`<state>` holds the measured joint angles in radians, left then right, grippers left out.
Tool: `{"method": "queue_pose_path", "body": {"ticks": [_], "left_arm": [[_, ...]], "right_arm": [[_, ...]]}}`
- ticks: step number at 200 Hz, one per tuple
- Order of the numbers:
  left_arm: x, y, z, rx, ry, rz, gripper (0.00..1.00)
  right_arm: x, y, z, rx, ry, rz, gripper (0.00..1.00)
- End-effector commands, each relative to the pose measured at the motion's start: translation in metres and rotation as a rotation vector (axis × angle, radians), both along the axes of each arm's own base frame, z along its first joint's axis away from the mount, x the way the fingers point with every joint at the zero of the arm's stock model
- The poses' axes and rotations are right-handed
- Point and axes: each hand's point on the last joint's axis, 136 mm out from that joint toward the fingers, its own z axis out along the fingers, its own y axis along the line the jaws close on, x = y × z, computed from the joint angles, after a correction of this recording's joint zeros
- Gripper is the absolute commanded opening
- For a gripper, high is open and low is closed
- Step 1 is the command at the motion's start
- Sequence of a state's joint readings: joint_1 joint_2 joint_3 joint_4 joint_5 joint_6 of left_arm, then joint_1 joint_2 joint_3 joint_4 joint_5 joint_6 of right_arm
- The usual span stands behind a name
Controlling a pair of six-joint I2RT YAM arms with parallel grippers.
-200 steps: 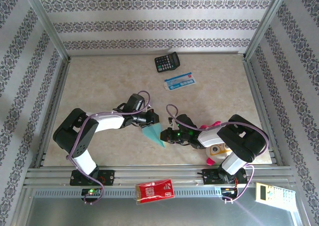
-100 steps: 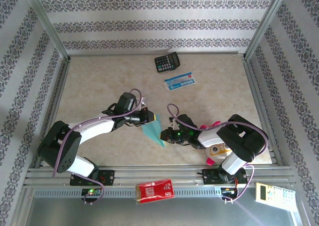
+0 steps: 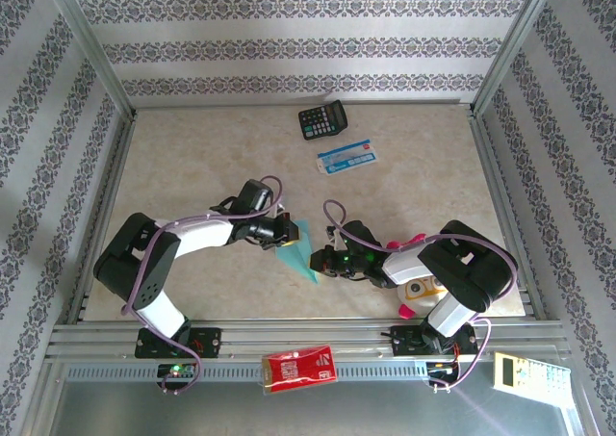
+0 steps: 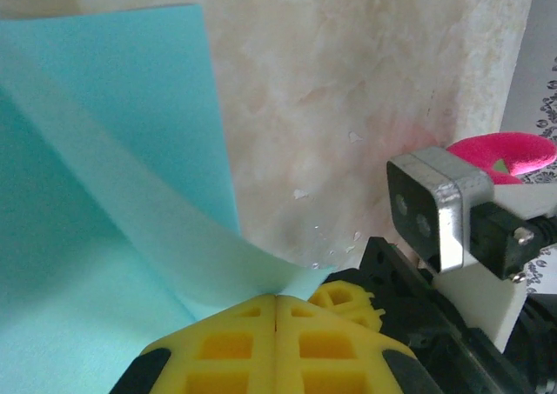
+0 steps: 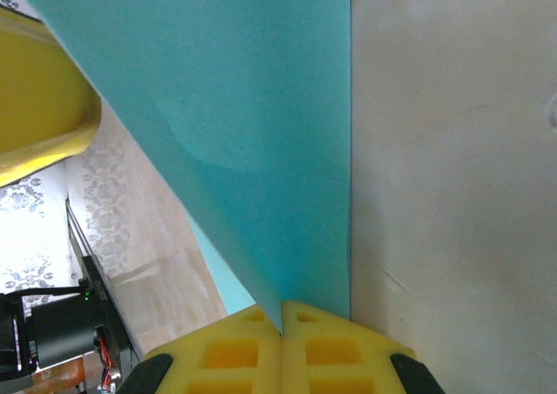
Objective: Fold a paper plane with a square sheet of paper (pick it up from the middle)
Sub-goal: Fourth fold the wing at the center of the table.
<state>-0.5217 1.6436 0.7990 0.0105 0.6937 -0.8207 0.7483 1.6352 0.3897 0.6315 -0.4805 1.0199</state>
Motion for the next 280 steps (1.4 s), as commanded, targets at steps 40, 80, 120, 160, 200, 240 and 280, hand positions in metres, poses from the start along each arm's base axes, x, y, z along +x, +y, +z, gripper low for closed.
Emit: {"method": "queue_pose_path", "body": {"ticks": [40, 80, 120, 160, 200, 240, 280], "left_arm": [[0.011, -0.006, 0.001, -0.012, -0.005, -0.027, 0.03], [0.014, -0.008, -0.006, -0.007, 0.011, -0.031, 0.03], [0.016, -0.009, -0.008, -0.004, 0.012, -0.038, 0.04], [0.018, -0.012, -0.011, -0.005, 0.018, -0.047, 0.04], [0.018, -0.012, -0.016, 0.007, 0.031, -0.055, 0.05], [0.022, -0.016, -0.012, -0.011, 0.025, -0.058, 0.07], [0.026, -0.001, 0.019, -0.054, -0.037, -0.005, 0.13]], "right_arm": [[-0.003, -0.023, -0.035, -0.128, 0.046, -0.059, 0.0], [-0.003, -0.022, -0.035, -0.127, 0.048, -0.058, 0.0], [-0.003, -0.023, -0.036, -0.13, 0.053, -0.062, 0.02], [-0.002, -0.023, -0.036, -0.129, 0.054, -0.066, 0.02], [-0.001, -0.023, -0.036, -0.128, 0.061, -0.076, 0.03], [-0.002, -0.025, -0.037, -0.132, 0.071, -0.088, 0.02], [-0.003, -0.027, -0.04, -0.137, 0.081, -0.101, 0.0]]}}
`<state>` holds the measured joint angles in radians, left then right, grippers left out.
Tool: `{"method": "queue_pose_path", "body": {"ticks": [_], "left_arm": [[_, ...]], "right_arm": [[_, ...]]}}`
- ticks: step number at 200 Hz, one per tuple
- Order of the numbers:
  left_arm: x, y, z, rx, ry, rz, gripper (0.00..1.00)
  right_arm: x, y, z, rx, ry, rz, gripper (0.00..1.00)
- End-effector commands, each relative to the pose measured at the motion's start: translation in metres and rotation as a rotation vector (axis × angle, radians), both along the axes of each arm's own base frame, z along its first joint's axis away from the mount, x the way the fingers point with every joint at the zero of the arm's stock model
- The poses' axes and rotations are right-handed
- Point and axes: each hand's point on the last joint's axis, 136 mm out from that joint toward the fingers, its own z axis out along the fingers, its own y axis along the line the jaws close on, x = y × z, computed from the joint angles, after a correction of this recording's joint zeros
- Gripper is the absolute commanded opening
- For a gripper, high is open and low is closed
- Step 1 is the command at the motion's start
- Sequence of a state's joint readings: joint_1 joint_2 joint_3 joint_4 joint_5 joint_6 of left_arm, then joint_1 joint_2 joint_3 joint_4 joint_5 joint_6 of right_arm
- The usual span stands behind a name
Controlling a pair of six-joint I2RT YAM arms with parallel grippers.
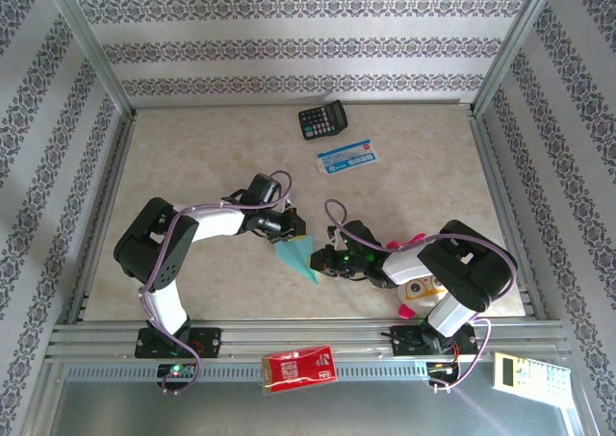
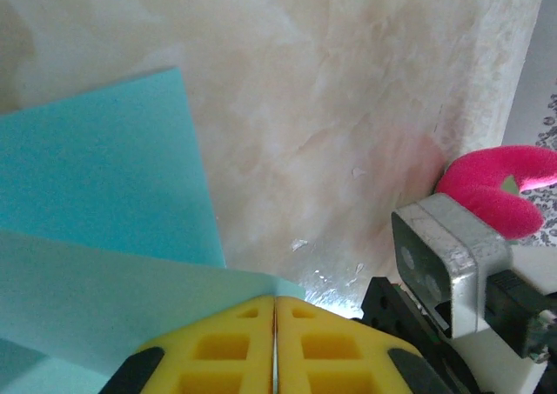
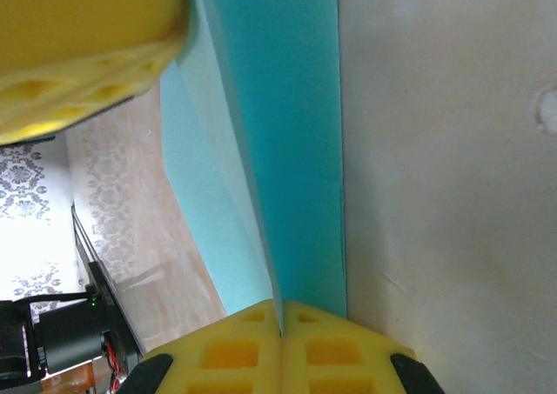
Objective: Fold a paper plane with a square sheet of paper (pick it up from the middle)
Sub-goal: Fourth fold the wing at the center of the table.
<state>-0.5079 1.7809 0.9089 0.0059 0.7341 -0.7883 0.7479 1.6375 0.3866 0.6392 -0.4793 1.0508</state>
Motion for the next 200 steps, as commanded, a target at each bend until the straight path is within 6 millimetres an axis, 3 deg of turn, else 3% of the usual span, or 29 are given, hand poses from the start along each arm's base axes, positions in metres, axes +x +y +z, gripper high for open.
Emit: {"method": "queue_pose_path", "body": {"ticks": [1, 31, 71, 96, 133, 200], "left_arm": [[0.004, 0.012, 0.031, -0.046, -0.057, 0.029, 0.14], [-0.005, 0.028, 0.041, -0.05, -0.08, 0.072, 0.18], [-0.017, 0.039, 0.017, 0.013, -0.019, 0.086, 0.07], [-0.017, 0.034, 0.008, 0.019, 0.002, 0.071, 0.05], [-0.015, 0.017, 0.008, -0.02, 0.008, 0.039, 0.06], [-0.009, 0.008, 0.007, -0.044, 0.012, 0.026, 0.09]], "right_arm": [[-0.003, -0.027, -0.04, -0.143, 0.061, -0.081, 0.0], [-0.003, -0.028, -0.041, -0.146, 0.065, -0.084, 0.0], [-0.002, -0.028, -0.041, -0.143, 0.061, -0.081, 0.0], [-0.002, -0.028, -0.041, -0.143, 0.062, -0.08, 0.0], [-0.002, -0.028, -0.041, -0.142, 0.06, -0.081, 0.01], [-0.002, -0.028, -0.042, -0.142, 0.067, -0.077, 0.01]]}}
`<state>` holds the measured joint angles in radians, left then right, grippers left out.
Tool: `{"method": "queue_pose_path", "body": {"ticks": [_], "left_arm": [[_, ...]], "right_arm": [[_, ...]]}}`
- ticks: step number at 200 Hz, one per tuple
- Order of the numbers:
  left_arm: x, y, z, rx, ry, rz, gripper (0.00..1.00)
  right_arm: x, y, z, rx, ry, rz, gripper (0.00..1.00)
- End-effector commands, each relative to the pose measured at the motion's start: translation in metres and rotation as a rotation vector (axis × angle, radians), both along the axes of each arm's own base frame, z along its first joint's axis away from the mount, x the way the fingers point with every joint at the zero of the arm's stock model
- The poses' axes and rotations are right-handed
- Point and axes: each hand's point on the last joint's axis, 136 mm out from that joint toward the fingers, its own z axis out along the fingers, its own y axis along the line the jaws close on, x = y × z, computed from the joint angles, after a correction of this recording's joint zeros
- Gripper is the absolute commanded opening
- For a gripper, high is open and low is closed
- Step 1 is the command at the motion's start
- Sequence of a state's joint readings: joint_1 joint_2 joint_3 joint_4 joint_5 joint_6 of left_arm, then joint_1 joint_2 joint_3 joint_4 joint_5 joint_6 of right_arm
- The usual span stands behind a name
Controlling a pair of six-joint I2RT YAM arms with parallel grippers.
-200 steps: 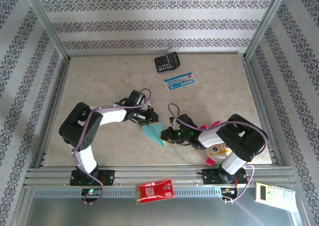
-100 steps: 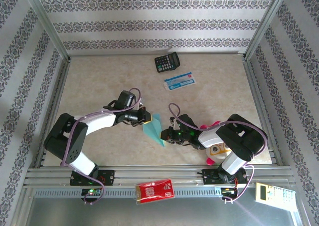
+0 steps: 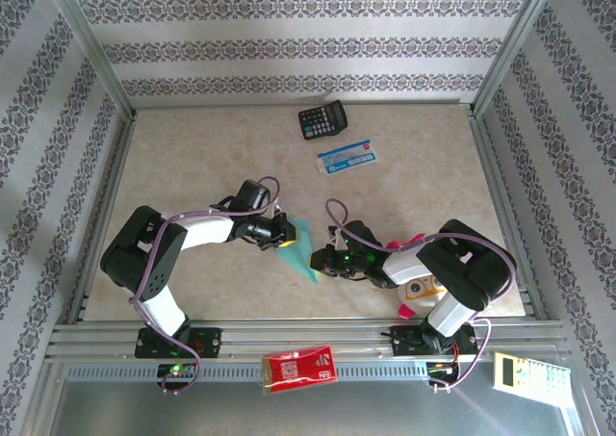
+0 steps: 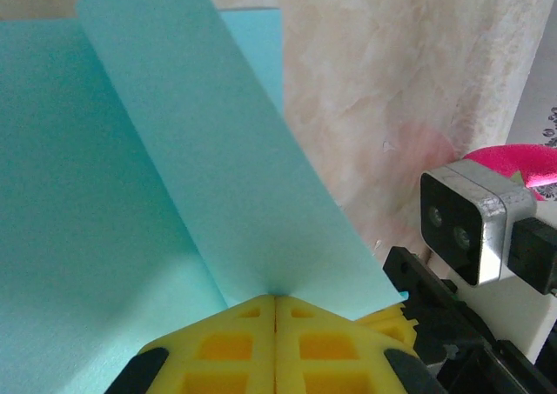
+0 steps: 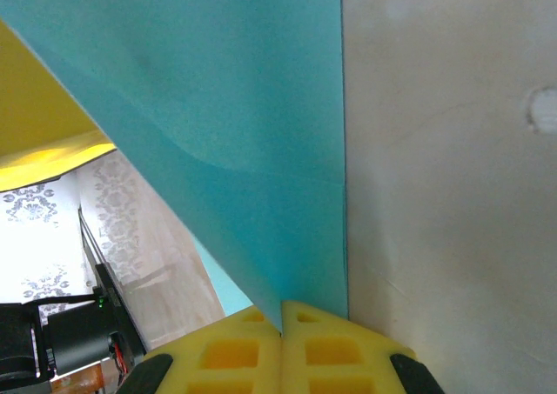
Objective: Fold a paper plane with a square sheet of paper (pick it up from the middle)
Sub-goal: Fourth fold the wing at the center of the table.
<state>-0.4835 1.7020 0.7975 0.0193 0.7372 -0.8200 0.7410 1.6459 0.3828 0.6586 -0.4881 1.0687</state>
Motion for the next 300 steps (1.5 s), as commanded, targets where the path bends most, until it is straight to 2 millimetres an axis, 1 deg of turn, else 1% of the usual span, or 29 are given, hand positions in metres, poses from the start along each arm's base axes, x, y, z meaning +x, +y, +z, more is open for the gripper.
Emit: {"method": "queue_pose_path", "body": {"ticks": [1, 43, 154, 193, 235, 300], "left_arm": [[0.01, -0.013, 0.012, -0.049, -0.032, -0.017, 0.09], [0.013, -0.016, 0.008, -0.042, -0.027, -0.027, 0.12], [0.016, -0.017, -0.008, -0.013, -0.006, -0.038, 0.12], [0.017, -0.018, -0.01, -0.012, -0.003, -0.043, 0.11], [0.016, -0.016, -0.017, 0.004, 0.008, -0.044, 0.11], [0.014, -0.009, -0.027, 0.035, 0.02, -0.034, 0.11]], "right_arm": [[-0.003, -0.027, -0.042, -0.154, 0.056, -0.065, 0.02], [-0.002, -0.027, -0.042, -0.154, 0.052, -0.064, 0.02], [-0.002, -0.027, -0.041, -0.152, 0.053, -0.067, 0.05], [-0.003, -0.027, -0.041, -0.152, 0.055, -0.067, 0.05], [-0.003, -0.028, -0.04, -0.151, 0.052, -0.069, 0.06], [-0.002, -0.027, -0.04, -0.15, 0.055, -0.071, 0.07]]}}
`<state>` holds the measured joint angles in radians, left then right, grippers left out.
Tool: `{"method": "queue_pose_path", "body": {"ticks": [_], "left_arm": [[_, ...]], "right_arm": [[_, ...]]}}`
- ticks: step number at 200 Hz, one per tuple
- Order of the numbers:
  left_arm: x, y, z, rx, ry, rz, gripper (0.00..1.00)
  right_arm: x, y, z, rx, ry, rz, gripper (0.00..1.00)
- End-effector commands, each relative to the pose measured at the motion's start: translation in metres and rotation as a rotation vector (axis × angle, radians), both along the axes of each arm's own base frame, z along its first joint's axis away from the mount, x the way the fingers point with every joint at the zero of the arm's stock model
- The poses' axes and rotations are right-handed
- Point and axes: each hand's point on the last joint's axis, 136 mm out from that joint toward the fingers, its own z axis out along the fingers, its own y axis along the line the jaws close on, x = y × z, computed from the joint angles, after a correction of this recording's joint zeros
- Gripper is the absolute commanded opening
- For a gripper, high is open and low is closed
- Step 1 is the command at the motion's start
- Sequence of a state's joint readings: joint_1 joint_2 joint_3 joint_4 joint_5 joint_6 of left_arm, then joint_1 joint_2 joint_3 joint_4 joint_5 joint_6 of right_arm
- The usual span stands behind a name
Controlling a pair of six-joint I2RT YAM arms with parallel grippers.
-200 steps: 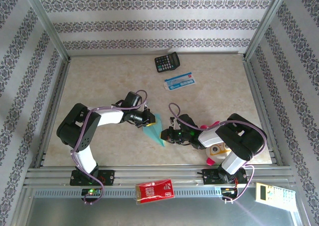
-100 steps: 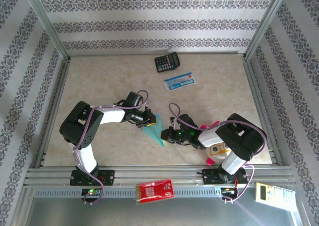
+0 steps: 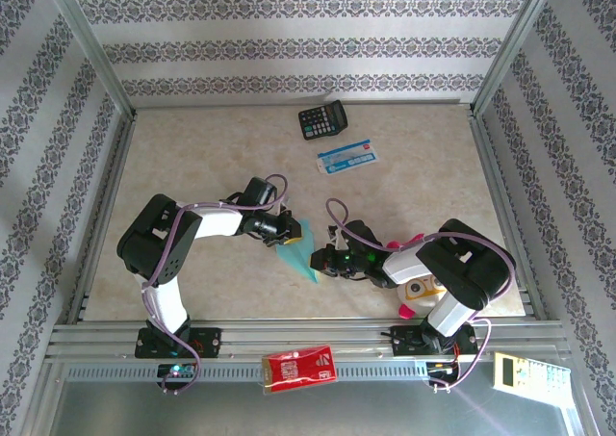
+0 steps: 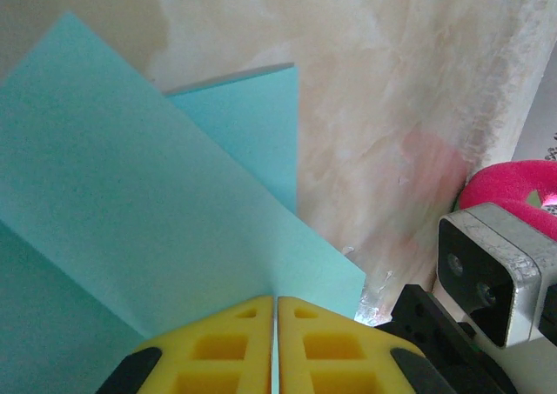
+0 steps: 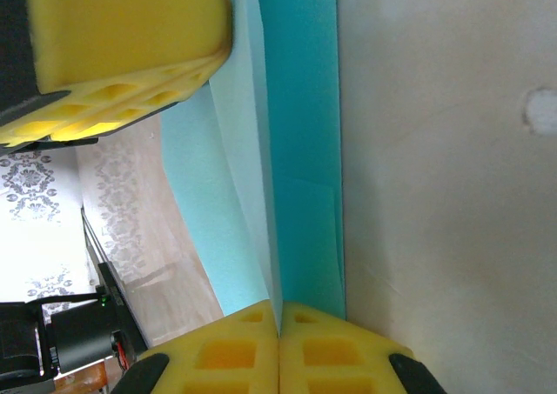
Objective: Fold a paper plane with a square sheet of paper (pick it up from the middle)
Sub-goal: Fourth fold the wing at the center of the table.
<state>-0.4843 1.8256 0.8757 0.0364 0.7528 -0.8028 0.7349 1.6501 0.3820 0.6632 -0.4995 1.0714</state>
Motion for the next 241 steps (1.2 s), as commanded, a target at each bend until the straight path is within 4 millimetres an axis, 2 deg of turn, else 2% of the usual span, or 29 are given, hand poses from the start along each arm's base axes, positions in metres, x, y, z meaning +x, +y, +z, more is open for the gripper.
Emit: {"method": "queue_pose_path", "body": {"ticks": [1, 151, 188, 241], "left_arm": [[-0.002, 0.002, -0.01, 0.031, 0.001, -0.013, 0.11], [-0.009, 0.014, -0.027, 0.061, 0.019, 0.012, 0.1], [-0.007, 0.015, -0.023, 0.043, 0.011, 0.025, 0.1], [-0.005, 0.014, -0.022, 0.026, -0.001, 0.026, 0.11]], "right_arm": [[-0.003, -0.027, -0.039, -0.155, 0.047, -0.07, 0.07], [-0.004, -0.027, -0.038, -0.153, 0.048, -0.073, 0.1], [-0.004, -0.027, -0.037, -0.149, 0.048, -0.073, 0.1], [-0.001, -0.026, -0.024, -0.129, 0.021, -0.076, 0.13]]}}
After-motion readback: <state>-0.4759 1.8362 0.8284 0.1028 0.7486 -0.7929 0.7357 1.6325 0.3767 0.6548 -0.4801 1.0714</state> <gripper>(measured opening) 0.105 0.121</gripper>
